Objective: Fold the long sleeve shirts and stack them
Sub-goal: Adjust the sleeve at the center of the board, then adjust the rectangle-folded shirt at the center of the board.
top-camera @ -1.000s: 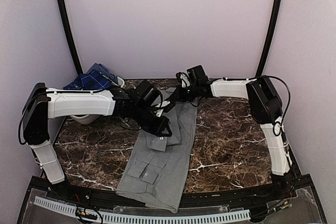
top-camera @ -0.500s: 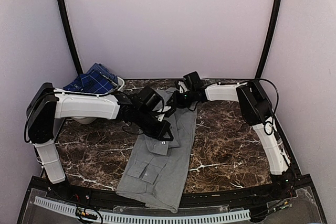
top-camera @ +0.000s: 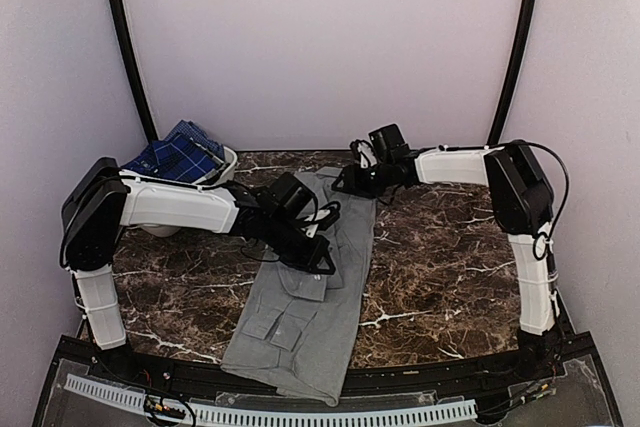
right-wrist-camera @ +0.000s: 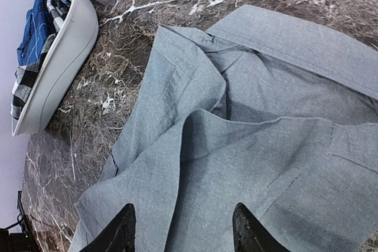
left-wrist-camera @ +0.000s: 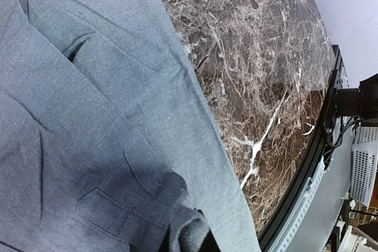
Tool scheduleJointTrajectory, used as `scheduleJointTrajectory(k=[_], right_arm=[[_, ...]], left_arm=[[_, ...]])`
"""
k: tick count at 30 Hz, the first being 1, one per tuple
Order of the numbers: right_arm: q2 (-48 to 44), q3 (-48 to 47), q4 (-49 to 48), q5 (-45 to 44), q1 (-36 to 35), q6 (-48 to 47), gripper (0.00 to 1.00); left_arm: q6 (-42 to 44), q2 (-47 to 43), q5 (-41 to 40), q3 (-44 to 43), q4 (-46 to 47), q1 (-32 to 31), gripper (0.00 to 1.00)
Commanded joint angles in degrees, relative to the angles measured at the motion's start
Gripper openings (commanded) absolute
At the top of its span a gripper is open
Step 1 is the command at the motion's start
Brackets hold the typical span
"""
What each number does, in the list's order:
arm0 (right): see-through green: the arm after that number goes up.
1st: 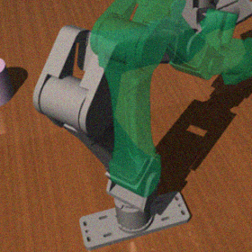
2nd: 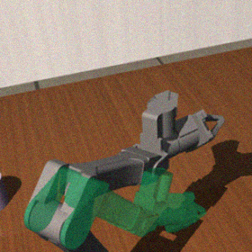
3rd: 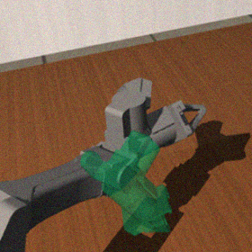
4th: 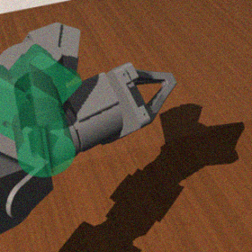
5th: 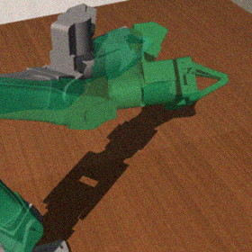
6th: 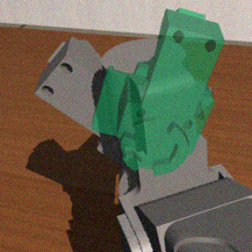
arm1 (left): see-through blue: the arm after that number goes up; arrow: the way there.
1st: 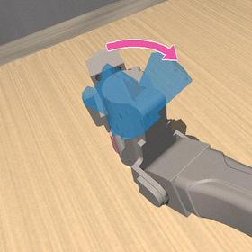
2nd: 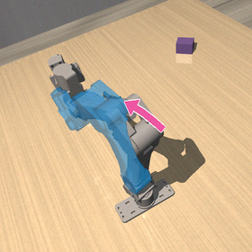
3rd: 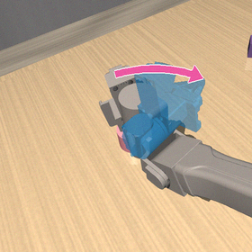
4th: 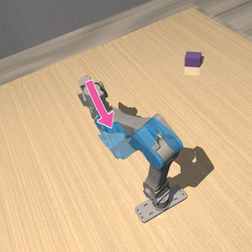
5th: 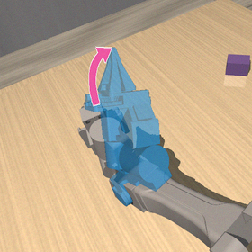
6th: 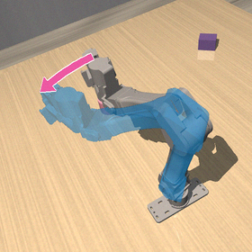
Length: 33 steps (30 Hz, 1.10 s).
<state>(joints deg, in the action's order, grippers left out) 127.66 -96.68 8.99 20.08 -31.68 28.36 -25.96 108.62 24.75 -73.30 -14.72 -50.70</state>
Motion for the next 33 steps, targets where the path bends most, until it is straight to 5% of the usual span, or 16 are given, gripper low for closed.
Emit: scheduleJointTrajectory(k=[1, 12, 33], right_arm=[[-0.9, 4.9, -2.2, -0.8, 2.0, -1.2, 0.53], [0.0, 10.8, -1.1, -2.3, 9.3, 1.1, 0.55], [-12.2, 14.2, 2.5, -5.6, 6.7, -2.0, 0.59]], left_arm=[[-0.4, 0.5, 1.2, 0.4, 1.5, -0.2, 0.03], [-0.8, 0.8, 1.8, 0.4, 1.8, -0.2, 0.03], [-0.8, -0.7, 5.2, -0.5, 1.8, -2.0, 0.00]])
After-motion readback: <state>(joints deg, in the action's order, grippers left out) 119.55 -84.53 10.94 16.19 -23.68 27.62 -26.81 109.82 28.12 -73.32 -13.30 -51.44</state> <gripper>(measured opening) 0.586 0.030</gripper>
